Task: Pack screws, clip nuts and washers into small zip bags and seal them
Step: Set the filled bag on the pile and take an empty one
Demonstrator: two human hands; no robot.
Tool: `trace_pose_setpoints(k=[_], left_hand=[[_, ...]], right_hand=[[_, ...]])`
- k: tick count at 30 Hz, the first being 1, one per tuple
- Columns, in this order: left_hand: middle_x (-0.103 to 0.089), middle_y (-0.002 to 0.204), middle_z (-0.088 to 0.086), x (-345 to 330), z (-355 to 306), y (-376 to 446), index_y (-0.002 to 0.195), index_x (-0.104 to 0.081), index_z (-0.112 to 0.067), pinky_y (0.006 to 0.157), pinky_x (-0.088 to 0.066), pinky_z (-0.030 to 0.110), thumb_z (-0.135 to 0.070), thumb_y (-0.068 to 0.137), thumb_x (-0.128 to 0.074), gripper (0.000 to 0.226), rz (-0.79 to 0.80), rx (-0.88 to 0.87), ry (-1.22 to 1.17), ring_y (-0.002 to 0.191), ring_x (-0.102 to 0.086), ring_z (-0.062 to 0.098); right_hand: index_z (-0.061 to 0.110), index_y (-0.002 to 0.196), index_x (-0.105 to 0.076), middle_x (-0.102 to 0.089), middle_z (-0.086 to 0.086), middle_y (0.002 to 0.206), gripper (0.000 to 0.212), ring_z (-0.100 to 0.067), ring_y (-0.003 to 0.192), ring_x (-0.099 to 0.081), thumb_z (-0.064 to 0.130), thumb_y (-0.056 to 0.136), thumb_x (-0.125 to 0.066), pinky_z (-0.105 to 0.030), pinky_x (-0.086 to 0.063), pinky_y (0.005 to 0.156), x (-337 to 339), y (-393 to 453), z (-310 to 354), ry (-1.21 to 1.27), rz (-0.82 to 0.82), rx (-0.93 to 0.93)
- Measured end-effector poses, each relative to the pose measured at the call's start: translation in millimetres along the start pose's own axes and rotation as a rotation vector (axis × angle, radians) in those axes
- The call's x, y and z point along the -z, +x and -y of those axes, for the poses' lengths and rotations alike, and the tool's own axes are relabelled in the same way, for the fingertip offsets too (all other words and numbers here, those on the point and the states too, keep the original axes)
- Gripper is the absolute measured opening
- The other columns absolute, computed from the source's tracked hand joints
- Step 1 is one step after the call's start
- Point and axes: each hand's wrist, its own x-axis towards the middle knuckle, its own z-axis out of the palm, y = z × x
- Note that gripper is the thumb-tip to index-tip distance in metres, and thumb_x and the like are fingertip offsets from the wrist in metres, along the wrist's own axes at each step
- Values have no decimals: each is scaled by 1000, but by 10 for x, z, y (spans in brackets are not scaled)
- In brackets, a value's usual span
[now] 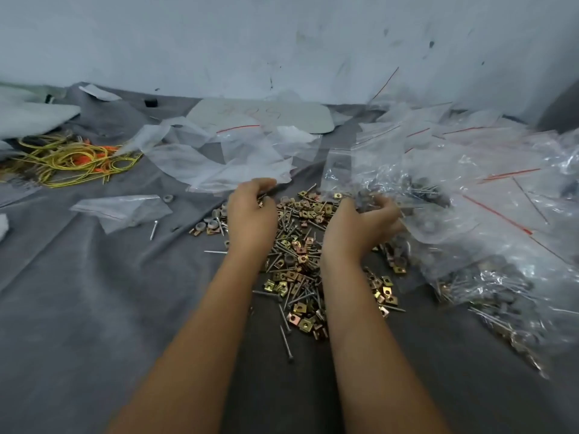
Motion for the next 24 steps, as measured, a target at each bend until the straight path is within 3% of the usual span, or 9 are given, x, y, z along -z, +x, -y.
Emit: trace_pose_setpoints(k=[2,5,7,9,12,16,19,21,24], left_hand=[[-56,133,9,134,84,163,131,-56,-13,105,-41,46,10,83,-42,55,-49,-61,284,123,-50,34],[-35,155,10,290,199,327,148,-36,-14,120,-16,44,8,81,-41,70,24,28,558,149,-13,30],[-38,153,13,342,280,386,149,-35,-18,117,-23,47,-1,86,-44,66,82,133,666,147,-18,32],[-52,140,14,385,355,415,143,-47,-20,107,-36,47,-9,89,-50,55,87,139,733,134,-36,38],[-68,118,11,455,408,422,121,-69,-24,97,-47,46,-16,90,-57,34,27,124,649,116,-53,37],[-72,103,6,485,336,285,100,-77,-27,92,-47,45,-20,85,-64,21,-138,26,576,109,-57,32],[-71,93,-4,406,248,66,98,-74,-24,87,-49,36,-22,90,-63,13,-244,-84,293,96,-65,21],[-68,84,-4,317,174,-48,97,-66,-22,77,-54,33,-17,97,-57,10,-226,34,-147,84,-67,19],[-73,95,6,237,105,-96,104,-58,-16,76,-60,41,-12,102,-48,10,-129,230,-756,87,-71,24]], right_hand=[[19,102,-48,-32,0,127,31,-20,111,-52,-3,82,-56,-21,-54,74,-43,-24,-8,-8,53,-25],[23,91,-51,-37,2,123,23,-16,99,-54,1,86,-53,-9,-46,61,-74,-30,-4,-22,169,-31],[27,86,-53,-49,-3,120,23,-18,94,-58,4,88,-52,-17,-47,65,-79,-33,-18,-68,276,-33],[26,85,-56,-60,-2,102,21,-11,79,-58,6,88,-51,-24,-45,63,-73,-52,-31,-101,412,-52],[21,86,-62,-57,6,75,18,4,45,-43,7,89,-52,-13,-38,44,-31,-76,-43,-151,572,-26],[21,86,-66,-59,7,75,17,0,54,-48,9,90,-54,-13,-40,48,25,-103,-6,-193,697,-6],[25,88,-66,-65,7,86,15,-6,74,-60,14,90,-56,-19,-49,65,60,-146,22,-207,784,7],[28,97,-65,-65,8,95,16,0,77,-62,16,90,-57,-15,-50,64,95,-178,11,-194,825,26],[34,117,-56,-60,12,110,30,11,80,-59,21,90,-62,-8,-47,62,146,-193,-50,-142,862,-14]])
